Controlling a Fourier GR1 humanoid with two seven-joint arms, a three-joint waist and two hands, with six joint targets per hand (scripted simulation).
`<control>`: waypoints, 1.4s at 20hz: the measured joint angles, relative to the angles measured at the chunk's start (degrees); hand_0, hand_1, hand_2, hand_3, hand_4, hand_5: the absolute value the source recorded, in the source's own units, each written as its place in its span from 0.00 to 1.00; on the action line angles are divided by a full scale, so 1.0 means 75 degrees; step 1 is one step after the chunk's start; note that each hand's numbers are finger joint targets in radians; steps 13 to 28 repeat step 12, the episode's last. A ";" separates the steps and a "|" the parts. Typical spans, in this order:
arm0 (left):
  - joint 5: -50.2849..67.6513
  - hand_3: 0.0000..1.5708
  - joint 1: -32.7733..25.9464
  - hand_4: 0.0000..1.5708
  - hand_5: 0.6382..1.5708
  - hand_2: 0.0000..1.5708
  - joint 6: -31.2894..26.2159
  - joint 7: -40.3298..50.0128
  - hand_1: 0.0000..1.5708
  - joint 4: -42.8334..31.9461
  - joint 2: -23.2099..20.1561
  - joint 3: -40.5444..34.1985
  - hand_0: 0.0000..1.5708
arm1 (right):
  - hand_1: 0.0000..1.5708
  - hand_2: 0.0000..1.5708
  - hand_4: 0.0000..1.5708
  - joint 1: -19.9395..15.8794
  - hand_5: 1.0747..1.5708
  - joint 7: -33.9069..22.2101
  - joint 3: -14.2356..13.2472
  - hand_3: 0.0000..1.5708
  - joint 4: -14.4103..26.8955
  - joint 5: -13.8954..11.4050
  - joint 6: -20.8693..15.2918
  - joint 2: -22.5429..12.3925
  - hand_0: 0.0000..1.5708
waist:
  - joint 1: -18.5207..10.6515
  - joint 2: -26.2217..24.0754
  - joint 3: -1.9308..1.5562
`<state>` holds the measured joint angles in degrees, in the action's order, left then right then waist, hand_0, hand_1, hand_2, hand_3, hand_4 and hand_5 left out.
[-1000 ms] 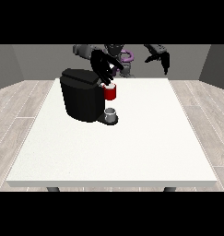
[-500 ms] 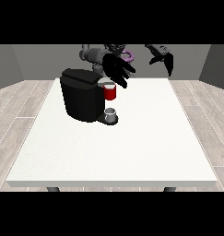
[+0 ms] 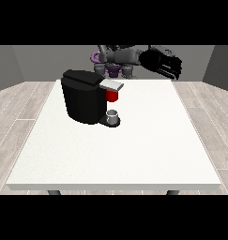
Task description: Insert the coffee pod into the coffee machine and close the lid
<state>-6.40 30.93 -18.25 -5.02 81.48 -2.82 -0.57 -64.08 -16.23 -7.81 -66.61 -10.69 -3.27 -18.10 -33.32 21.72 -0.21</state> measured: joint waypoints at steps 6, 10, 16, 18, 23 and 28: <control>0.0185 0.00 -0.0296 0.16 1.00 0.00 -0.0089 -0.0064 0.00 -0.0004 -0.0139 -0.0213 0.00 | 0.00 0.00 0.00 -0.0069 1.00 0.0740 0.0243 0.00 0.0259 0.0103 0.0058 0.0551 0.00 | 0.0379 -0.0256 0.0025; 0.0281 0.00 -0.0652 0.17 1.00 0.00 -0.0065 -0.0046 0.00 -0.0047 -0.0198 -0.0374 0.00 | 0.00 0.00 0.12 0.0402 1.00 0.1390 0.0654 0.00 0.0198 0.0088 0.0013 0.1226 0.00 | 0.0817 -0.0669 0.0029; 0.0366 0.00 -0.0853 0.17 1.00 0.00 -0.0092 -0.0018 0.00 -0.0091 -0.0291 -0.0512 0.00 | 0.00 0.00 0.17 0.0667 1.00 0.1638 0.0849 0.00 0.0175 0.0117 0.0028 0.1561 0.00 | 0.1057 -0.0926 0.0029; 0.0366 0.00 -0.0853 0.17 1.00 0.00 -0.0092 -0.0018 0.00 -0.0091 -0.0291 -0.0512 0.00 | 0.00 0.00 0.17 0.0667 1.00 0.1638 0.0849 0.00 0.0175 0.0117 0.0028 0.1561 0.00 | 0.1057 -0.0926 0.0029; 0.0366 0.00 -0.0853 0.17 1.00 0.00 -0.0092 -0.0018 0.00 -0.0091 -0.0291 -0.0512 0.00 | 0.00 0.00 0.17 0.0667 1.00 0.1638 0.0849 0.00 0.0175 0.0117 0.0028 0.1561 0.00 | 0.1057 -0.0926 0.0029; 0.0366 0.00 -0.0853 0.17 1.00 0.00 -0.0092 -0.0018 0.00 -0.0091 -0.0291 -0.0512 0.00 | 0.00 0.00 0.17 0.0667 1.00 0.1638 0.0849 0.00 0.0175 0.0117 0.0028 0.1561 0.00 | 0.1057 -0.0926 0.0029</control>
